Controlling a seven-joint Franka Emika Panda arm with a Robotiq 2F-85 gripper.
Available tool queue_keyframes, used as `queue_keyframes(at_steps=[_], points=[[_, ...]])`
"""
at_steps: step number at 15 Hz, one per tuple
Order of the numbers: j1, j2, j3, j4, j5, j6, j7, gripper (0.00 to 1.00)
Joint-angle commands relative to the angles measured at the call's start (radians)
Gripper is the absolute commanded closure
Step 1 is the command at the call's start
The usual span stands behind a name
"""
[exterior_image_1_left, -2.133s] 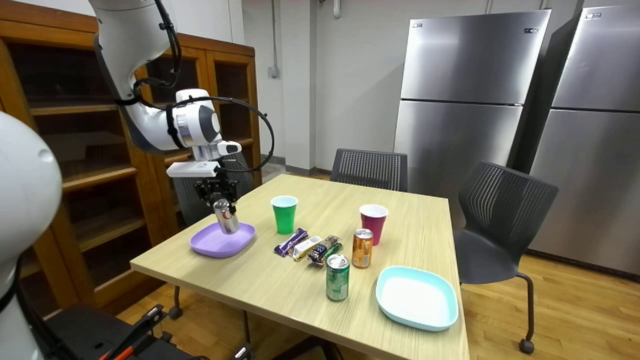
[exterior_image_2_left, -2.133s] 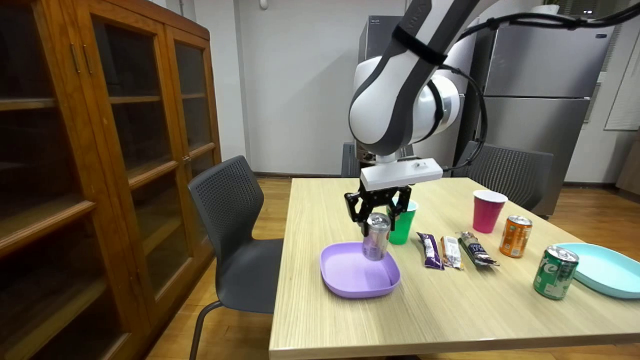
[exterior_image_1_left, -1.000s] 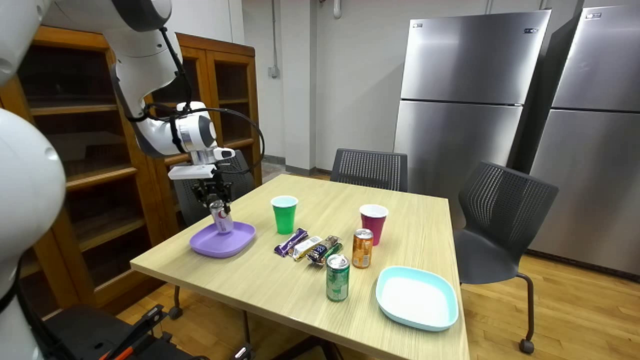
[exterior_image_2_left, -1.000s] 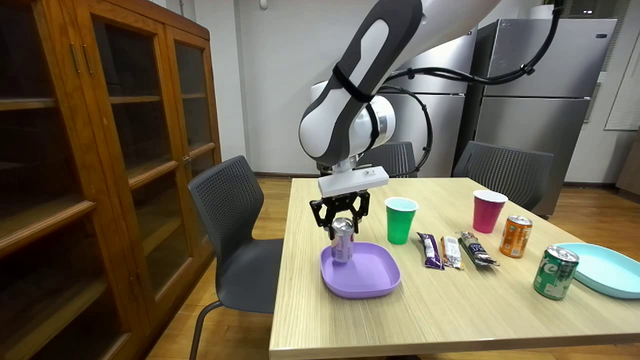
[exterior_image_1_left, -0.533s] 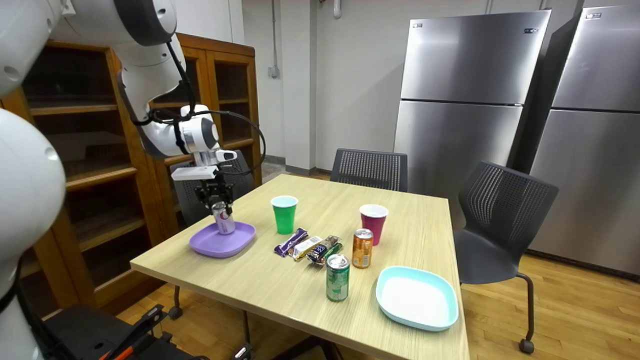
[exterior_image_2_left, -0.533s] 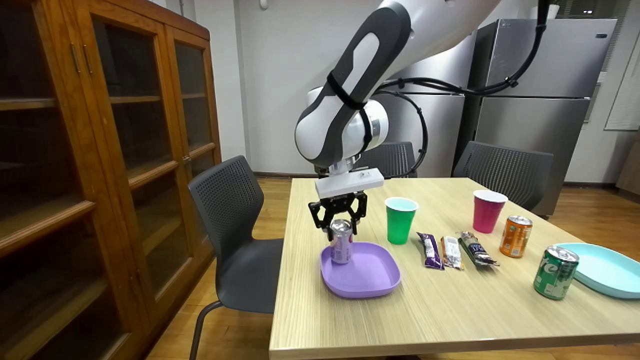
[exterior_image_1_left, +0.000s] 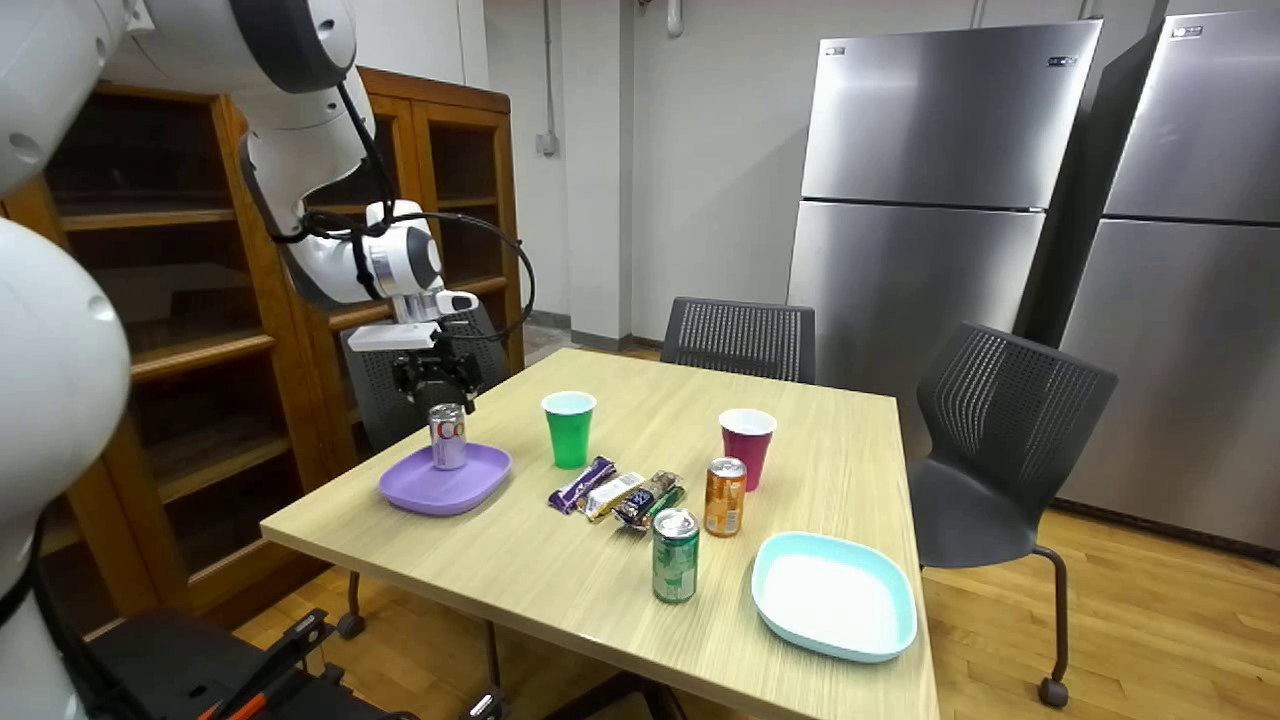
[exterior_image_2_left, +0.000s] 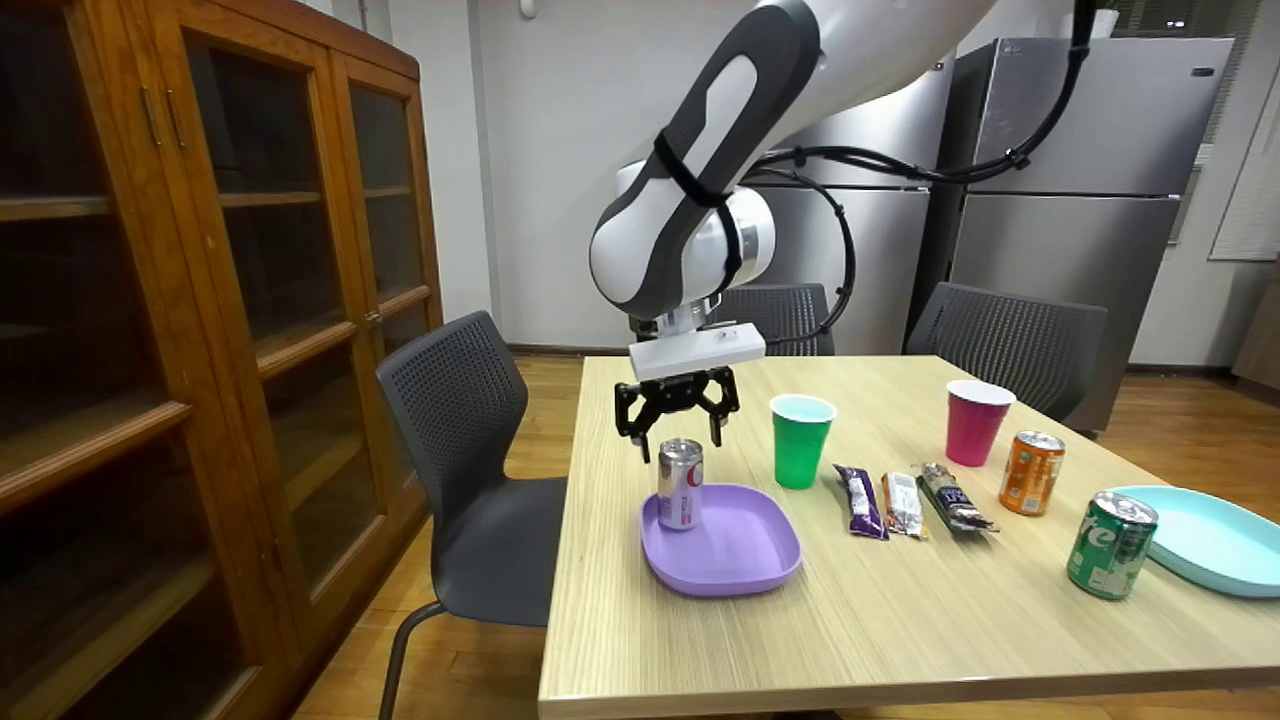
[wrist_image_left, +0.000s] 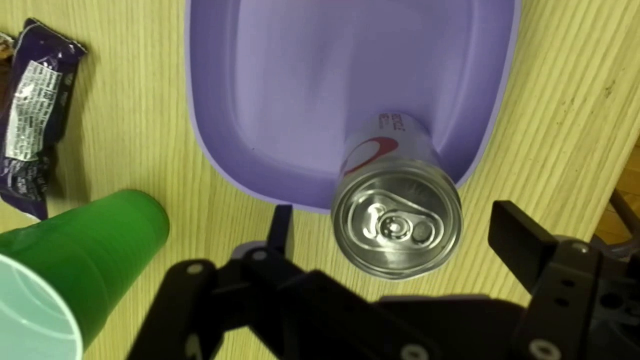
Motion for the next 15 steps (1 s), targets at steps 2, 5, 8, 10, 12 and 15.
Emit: queue_keyframes(at_steps=[2, 5, 8, 10, 12, 15], points=[[-0.016, -0.060, 0.004, -0.038, 0.014, -0.002, 0.001, 0.00], [-0.033, -0.108, 0.002, -0.083, 0.015, 0.022, 0.002, 0.00], [-0.059, -0.164, 0.001, -0.138, 0.020, 0.048, 0.000, 0.00], [-0.083, -0.207, -0.002, -0.190, 0.025, 0.069, -0.002, 0.00], [-0.108, -0.245, -0.006, -0.238, 0.030, 0.088, -0.005, 0.00], [-0.155, -0.303, -0.015, -0.318, 0.044, 0.114, -0.013, 0.00]])
